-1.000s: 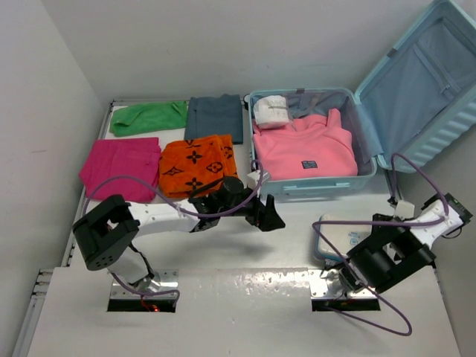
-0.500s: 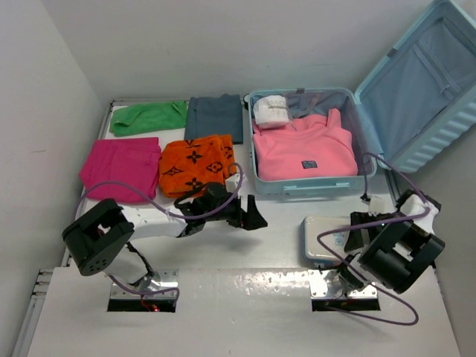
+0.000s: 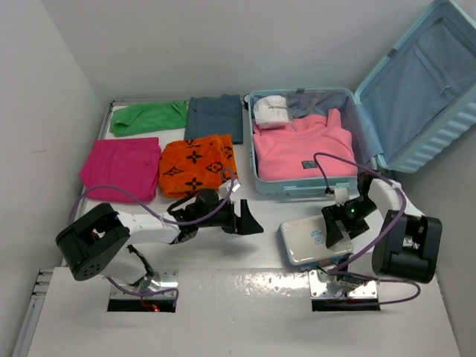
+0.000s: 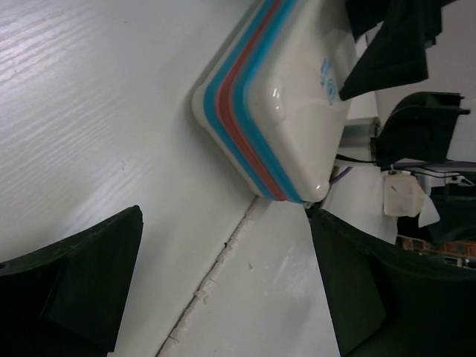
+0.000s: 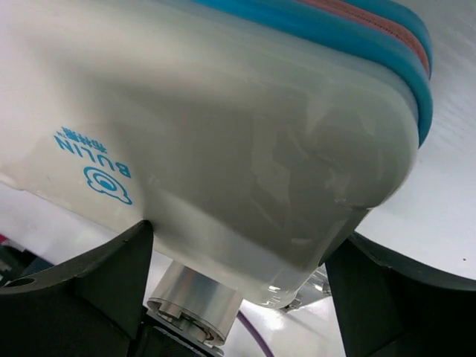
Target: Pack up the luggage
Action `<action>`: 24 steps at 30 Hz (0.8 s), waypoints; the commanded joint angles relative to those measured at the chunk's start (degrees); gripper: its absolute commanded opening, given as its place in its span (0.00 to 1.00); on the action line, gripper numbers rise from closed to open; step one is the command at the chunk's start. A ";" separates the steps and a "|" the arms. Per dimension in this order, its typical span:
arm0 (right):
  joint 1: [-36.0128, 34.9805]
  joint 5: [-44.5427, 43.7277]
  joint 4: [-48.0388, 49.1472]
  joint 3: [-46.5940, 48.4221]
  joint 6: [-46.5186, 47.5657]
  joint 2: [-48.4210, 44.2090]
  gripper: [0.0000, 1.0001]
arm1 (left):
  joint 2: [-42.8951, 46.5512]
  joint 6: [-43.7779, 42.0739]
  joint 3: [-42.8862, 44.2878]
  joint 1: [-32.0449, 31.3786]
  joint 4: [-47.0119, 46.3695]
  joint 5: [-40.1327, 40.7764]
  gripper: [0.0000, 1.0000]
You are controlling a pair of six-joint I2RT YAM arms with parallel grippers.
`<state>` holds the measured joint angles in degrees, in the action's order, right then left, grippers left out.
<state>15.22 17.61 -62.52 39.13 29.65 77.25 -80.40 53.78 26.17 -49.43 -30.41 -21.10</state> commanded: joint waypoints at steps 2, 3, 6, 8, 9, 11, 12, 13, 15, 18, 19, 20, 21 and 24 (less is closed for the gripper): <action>-3.53 5.77 4.34 -0.38 -4.24 5.79 0.10 | 1.74 3.17 -2.17 2.57 -5.70 -5.34 0.96; -4.58 5.95 3.64 2.15 -5.29 7.02 0.07 | 1.74 3.17 -2.18 3.11 -6.23 -6.05 0.96; -6.16 7.71 2.84 4.97 -7.32 8.18 0.07 | 1.74 4.40 -3.32 5.22 -6.24 -7.80 0.96; -7.13 7.97 3.02 5.68 -10.04 7.56 0.07 | 1.74 4.40 -4.03 5.83 -7.38 -8.51 0.96; -7.49 8.06 3.02 6.56 -10.40 7.30 0.07 | 1.74 4.40 -4.55 5.84 -7.38 -8.52 0.96; -9.07 8.15 3.28 6.92 -12.67 5.89 0.14 | 1.74 4.40 -4.55 5.84 -8.08 -6.68 0.96; -9.51 8.23 3.81 7.09 -13.21 5.02 0.18 | 1.74 4.40 -4.55 5.84 -8.08 -6.15 0.96; -10.73 8.23 4.07 7.10 -14.61 4.32 0.21 | 1.74 4.93 -4.55 5.84 -7.39 -5.45 0.96; -13.10 9.55 3.81 7.89 -18.03 3.78 0.31 | 1.74 4.93 -4.55 7.32 -6.85 -4.91 0.96; -17.04 12.10 3.02 8.59 -22.26 3.70 0.37 | 1.74 4.93 -4.55 8.82 -6.85 -5.43 0.96; -17.59 13.32 3.19 8.50 -24.35 3.43 0.43 | 1.74 4.93 -4.55 8.82 -5.81 -5.44 0.96; -18.90 13.42 3.28 8.85 -25.94 3.26 0.53 | 1.74 4.93 -4.55 9.61 -5.19 -6.22 0.96; -19.00 13.51 3.98 8.77 -26.83 3.17 0.58 | 1.74 4.93 -4.55 10.40 -4.57 -6.84 0.96; -21.64 9.84 5.30 8.77 -29.04 2.11 0.71 | 2.35 6.07 -6.04 11.02 -2.12 -5.98 0.96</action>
<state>-4.75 28.12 -59.02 45.58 5.89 81.73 -79.94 58.52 21.78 -39.44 -33.52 -27.00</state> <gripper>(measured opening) 0.687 0.959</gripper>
